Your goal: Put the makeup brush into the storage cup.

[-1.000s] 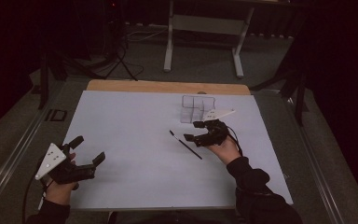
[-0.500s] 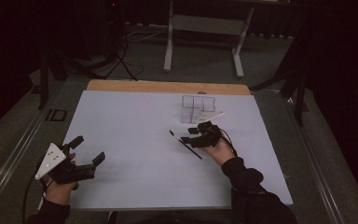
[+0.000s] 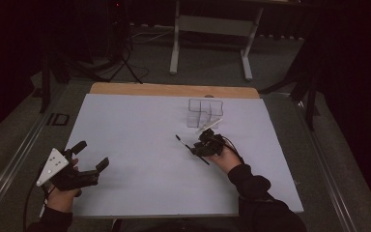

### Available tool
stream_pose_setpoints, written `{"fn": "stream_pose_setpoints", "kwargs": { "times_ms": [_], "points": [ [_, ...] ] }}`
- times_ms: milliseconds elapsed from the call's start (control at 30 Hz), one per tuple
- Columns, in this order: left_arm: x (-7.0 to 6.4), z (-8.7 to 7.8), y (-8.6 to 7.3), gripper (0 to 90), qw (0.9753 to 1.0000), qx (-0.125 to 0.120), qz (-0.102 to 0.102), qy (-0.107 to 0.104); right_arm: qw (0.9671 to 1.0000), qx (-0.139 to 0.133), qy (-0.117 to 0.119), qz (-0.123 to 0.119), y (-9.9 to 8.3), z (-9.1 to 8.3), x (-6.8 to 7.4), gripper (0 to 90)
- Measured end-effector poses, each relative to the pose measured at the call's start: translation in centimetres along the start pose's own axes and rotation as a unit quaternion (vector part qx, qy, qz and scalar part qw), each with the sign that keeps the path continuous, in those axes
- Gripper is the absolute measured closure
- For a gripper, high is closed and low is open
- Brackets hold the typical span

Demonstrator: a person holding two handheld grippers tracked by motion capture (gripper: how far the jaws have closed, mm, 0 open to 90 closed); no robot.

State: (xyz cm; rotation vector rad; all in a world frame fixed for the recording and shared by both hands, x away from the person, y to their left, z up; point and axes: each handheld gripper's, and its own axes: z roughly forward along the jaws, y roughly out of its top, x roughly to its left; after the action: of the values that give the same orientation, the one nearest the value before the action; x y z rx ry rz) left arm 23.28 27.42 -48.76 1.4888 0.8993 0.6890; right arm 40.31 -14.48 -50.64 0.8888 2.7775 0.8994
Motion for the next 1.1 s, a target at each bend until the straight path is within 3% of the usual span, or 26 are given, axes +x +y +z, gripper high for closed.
{"fn": "stream_pose_setpoints", "kwargs": {
  "times_ms": [600,900,1100],
  "points": [
    [0.1,0.0,0.0,1.6,1.0,-0.001,-0.004,0.002,0.9968,0.077,-0.022,-0.008,0.7,1.7,0.3,77.5],
    [0.1,-0.1,0.0,1.6,1.0,-0.002,-0.004,0.004,0.993,0.101,-0.057,-0.02,1.3,2.0,1.1,79.6],
    [0.1,0.0,0.0,1.6,1.0,-0.001,-0.005,0.003,0.9921,0.101,-0.071,-0.021,1.3,2.1,1.8,84.9]
  ]
}}
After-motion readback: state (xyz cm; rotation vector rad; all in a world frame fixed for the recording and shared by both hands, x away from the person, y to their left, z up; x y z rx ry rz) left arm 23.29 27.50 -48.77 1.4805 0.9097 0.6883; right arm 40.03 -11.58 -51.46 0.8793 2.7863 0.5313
